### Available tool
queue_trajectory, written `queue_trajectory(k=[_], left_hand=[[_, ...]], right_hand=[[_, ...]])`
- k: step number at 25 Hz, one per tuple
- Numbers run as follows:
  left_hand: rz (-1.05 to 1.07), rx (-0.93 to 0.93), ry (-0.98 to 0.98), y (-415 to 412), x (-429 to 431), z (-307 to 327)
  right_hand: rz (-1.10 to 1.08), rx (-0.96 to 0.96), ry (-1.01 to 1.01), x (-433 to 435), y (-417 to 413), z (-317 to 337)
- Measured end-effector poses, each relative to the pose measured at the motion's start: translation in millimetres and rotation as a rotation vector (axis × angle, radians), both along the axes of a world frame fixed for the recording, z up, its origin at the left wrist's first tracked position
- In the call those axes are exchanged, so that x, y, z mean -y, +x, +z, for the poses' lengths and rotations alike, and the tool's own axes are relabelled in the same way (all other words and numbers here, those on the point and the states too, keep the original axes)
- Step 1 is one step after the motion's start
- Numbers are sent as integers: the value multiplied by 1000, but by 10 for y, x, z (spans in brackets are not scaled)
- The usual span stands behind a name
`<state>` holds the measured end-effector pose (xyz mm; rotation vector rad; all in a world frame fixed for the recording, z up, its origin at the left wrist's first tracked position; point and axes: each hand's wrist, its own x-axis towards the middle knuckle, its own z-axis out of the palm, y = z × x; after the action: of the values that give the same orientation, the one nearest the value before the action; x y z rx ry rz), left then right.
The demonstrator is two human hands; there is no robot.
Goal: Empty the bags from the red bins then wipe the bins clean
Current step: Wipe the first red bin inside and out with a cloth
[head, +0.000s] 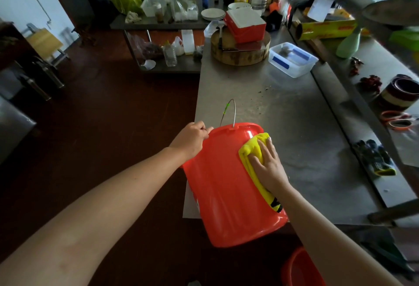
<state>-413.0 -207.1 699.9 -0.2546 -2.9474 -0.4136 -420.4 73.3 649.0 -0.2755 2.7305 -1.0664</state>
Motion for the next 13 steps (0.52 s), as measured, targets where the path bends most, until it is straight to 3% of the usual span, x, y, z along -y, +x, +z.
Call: queue_trajectory(k=[8, 13], left_hand=[[58, 120, -69, 8, 199, -1], [34, 133, -126, 121, 237, 29]], right_hand=[[317, -345, 452, 797, 571, 221], [383, -417, 512, 947, 675, 202]])
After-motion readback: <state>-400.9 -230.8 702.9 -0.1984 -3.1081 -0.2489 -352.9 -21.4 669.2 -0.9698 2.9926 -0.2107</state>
